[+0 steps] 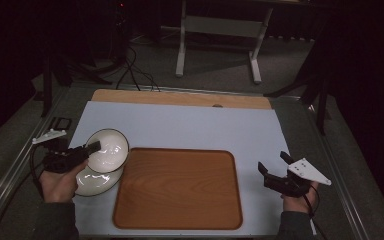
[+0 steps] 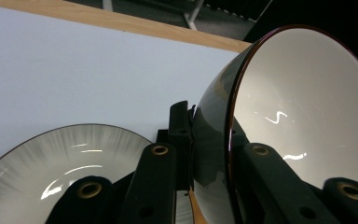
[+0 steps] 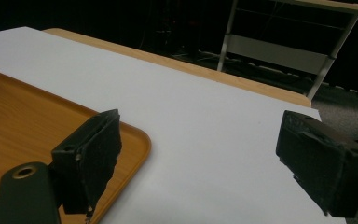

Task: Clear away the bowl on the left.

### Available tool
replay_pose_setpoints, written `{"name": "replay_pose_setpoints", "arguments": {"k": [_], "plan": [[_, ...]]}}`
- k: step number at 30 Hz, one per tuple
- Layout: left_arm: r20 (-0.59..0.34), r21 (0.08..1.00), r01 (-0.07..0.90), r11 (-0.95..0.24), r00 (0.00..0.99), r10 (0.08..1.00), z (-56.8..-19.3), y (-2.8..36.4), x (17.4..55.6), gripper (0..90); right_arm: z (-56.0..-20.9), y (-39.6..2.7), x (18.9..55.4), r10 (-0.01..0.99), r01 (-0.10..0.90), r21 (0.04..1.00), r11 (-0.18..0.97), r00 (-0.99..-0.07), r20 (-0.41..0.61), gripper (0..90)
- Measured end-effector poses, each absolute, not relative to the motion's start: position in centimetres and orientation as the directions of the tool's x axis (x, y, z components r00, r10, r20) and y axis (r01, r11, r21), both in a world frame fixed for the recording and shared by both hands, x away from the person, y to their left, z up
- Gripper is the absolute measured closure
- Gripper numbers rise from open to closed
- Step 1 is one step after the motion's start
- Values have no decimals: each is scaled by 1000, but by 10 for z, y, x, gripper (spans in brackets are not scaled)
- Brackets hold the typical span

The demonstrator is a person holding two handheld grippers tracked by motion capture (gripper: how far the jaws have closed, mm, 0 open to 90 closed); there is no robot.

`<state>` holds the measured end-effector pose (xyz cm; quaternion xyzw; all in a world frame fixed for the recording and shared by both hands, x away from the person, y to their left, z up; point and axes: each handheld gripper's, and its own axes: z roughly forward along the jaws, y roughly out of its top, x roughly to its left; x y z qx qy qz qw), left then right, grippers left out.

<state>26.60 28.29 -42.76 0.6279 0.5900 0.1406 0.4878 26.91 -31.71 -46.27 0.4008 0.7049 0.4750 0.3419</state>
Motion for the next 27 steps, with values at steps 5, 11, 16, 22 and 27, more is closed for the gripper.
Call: {"name": "replay_pose_setpoints", "arguments": {"k": [5,11,16,22,27], "plan": [[-398,785,599,159,290,870,-428,281,267,818,-463,-316,269,888,242,943,228,-448,-100,136],[-397,789,598,145,314,863,-430,276,269,818,-463,-316,269,887,242,943,230,-452,-101,136],[-400,792,594,140,332,854,-431,270,271,818,-463,-315,269,885,240,943,232,-454,-103,136],[-404,791,598,131,349,845,-432,264,273,818,-462,-315,269,885,237,943,232,-455,-103,137],[-407,792,597,129,358,840,-431,258,275,818,-462,-315,269,883,237,942,236,-457,-106,137]]}}
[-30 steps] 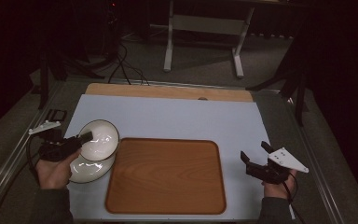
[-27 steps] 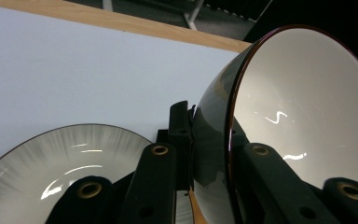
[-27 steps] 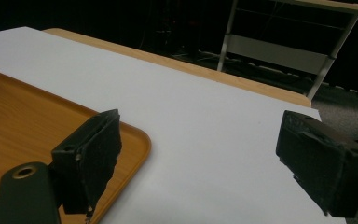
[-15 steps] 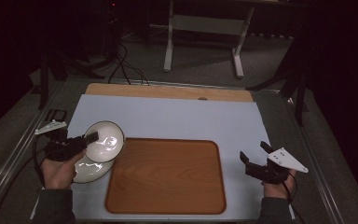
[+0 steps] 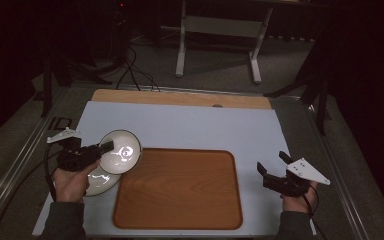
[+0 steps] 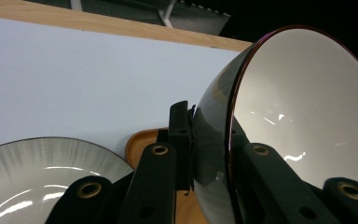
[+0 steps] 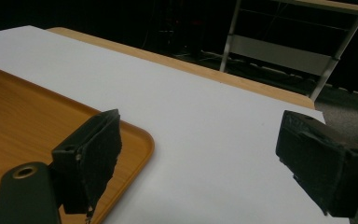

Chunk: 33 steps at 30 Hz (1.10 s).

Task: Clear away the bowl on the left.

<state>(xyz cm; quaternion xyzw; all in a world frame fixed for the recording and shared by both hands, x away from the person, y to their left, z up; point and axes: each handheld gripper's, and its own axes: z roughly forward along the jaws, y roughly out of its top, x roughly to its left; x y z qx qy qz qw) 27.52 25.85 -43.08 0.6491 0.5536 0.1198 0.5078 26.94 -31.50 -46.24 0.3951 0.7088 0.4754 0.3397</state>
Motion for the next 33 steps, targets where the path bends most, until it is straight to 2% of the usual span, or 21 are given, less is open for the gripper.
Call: {"name": "replay_pose_setpoints", "arguments": {"k": [33], "plan": [[-392,790,607,87,391,833,-426,221,277,817,-462,-315,269,883,235,943,235,-457,-106,137]]}}
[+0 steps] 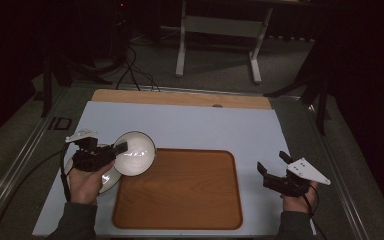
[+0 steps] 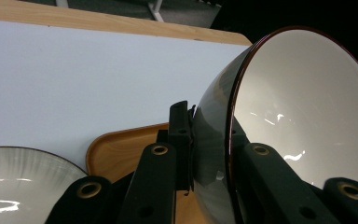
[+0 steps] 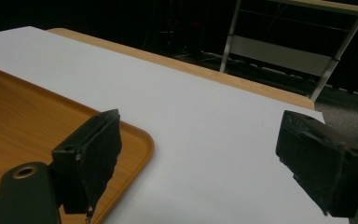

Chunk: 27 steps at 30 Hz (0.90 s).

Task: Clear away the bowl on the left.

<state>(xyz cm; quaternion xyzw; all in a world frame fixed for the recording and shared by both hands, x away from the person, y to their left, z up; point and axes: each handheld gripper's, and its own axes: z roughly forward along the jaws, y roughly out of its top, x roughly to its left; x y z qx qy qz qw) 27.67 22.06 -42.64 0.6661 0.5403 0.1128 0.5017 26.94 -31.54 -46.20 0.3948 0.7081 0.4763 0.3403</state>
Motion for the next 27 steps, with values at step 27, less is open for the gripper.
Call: {"name": "replay_pose_setpoints", "arguments": {"k": [27], "plan": [[-371,781,624,34,419,828,-434,194,281,817,-462,-316,269,884,235,944,231,-456,-103,137]]}}
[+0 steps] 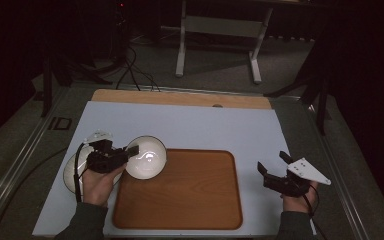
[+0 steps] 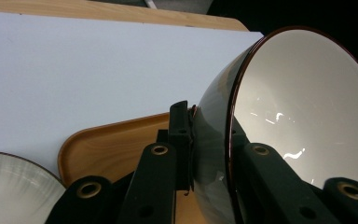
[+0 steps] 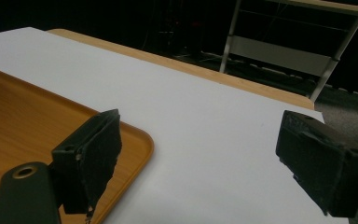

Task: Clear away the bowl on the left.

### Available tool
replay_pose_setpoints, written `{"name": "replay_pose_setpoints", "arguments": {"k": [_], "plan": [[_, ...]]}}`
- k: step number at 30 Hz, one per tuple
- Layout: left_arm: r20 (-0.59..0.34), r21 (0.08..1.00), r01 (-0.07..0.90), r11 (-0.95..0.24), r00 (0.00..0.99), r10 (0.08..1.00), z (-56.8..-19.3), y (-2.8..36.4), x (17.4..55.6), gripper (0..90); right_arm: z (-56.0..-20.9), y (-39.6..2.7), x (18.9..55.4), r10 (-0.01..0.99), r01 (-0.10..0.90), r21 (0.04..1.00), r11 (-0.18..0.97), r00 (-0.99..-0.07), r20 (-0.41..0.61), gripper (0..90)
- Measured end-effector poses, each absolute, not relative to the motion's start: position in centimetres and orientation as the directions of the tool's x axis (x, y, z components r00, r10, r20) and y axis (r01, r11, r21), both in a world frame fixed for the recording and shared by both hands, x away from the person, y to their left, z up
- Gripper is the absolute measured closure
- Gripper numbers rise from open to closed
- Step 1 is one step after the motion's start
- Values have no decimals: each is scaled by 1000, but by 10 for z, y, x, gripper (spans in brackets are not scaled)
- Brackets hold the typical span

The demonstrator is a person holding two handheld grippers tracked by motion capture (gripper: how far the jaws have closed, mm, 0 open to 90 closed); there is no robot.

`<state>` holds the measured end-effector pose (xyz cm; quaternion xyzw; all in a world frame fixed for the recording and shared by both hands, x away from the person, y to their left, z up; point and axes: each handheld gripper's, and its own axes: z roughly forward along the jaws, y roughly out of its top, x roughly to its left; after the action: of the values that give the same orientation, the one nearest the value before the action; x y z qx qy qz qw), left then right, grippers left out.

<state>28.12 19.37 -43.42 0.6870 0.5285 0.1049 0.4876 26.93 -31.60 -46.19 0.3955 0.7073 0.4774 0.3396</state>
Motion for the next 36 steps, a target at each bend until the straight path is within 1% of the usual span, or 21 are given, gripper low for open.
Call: {"name": "replay_pose_setpoints", "arguments": {"k": [36], "plan": [[-336,757,650,-59,465,819,-447,161,285,816,-461,-316,269,882,230,946,229,-461,-102,137]]}}
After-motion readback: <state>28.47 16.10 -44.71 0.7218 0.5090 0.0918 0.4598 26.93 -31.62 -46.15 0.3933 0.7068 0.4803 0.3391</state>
